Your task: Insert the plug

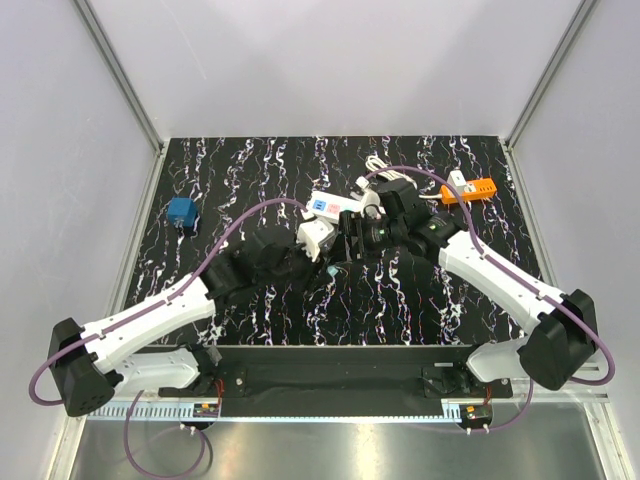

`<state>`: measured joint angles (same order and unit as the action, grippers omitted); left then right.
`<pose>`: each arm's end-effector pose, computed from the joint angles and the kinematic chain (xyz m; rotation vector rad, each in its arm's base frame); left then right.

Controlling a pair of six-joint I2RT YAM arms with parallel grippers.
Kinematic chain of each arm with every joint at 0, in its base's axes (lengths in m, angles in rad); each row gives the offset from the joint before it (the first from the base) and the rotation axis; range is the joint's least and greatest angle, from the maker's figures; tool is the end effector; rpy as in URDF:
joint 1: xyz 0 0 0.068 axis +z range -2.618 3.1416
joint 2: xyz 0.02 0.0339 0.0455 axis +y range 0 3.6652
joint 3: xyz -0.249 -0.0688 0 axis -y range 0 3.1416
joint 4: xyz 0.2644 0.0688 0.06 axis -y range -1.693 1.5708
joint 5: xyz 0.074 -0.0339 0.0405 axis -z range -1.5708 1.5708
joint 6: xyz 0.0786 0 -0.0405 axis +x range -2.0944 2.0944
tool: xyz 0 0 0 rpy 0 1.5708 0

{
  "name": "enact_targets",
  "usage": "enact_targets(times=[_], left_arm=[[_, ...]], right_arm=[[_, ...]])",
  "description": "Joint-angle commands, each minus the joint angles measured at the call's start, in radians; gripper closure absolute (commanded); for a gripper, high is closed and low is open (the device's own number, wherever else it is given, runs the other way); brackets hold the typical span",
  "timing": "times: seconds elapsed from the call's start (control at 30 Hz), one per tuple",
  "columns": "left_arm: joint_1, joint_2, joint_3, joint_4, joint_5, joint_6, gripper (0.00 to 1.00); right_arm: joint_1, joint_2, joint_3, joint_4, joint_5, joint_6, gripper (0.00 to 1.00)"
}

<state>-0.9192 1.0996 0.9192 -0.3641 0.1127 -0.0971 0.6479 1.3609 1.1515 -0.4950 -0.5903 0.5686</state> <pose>0.1797 -0.2502 0.2682 0.9415 1.9852 -0.7103 0.2490 0.2433 0.2706 -0.4424 2.4399 1.2616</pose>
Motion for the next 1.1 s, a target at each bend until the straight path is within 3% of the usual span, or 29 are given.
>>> enact_targets(times=[0.0,0.17,0.63,0.73,0.77,0.8,0.87,0.9,1.03,1.07], left_arm=[[-0.006,-0.032,0.001,0.082,-0.034,0.02,1.0],[-0.006,-0.049,-0.019,0.112,-0.019,0.02,1.0],[-0.007,-0.124,-0.072,0.198,0.033,0.036,1.0],[-0.006,-0.127,-0.074,0.195,0.035,0.04,1.0],[-0.006,-0.129,-0.074,0.194,0.033,0.04,1.0],[-0.006,-0.127,-0.077,0.194,0.031,0.039,1.0],[-0.006,-0.133,-0.079,0.194,0.016,0.024,0.72],[-0.006,-0.136,-0.076,0.194,0.007,0.014,0.37],[0.008,-0.176,-0.042,0.162,-0.031,-0.1,0.2],[0.02,-0.184,-0.03,0.153,0.008,-0.124,0.2]], right_arm=[[0.009,0.009,0.039,-0.014,0.018,-0.032,0.26],[0.009,0.021,0.016,0.024,-0.081,-0.021,0.44],[0.01,0.027,-0.036,0.159,-0.209,0.047,0.47],[0.01,0.012,-0.041,0.173,-0.197,0.05,0.7],[0.01,0.007,-0.041,0.183,-0.189,0.051,0.9],[0.009,0.0,-0.042,0.191,-0.186,0.054,0.97],[0.009,-0.02,-0.041,0.2,-0.165,0.057,1.0],[0.009,-0.034,-0.036,0.21,-0.157,0.059,1.0],[-0.004,-0.086,-0.047,0.3,-0.146,0.076,1.0],[-0.008,-0.1,-0.049,0.341,-0.14,0.082,1.0]])
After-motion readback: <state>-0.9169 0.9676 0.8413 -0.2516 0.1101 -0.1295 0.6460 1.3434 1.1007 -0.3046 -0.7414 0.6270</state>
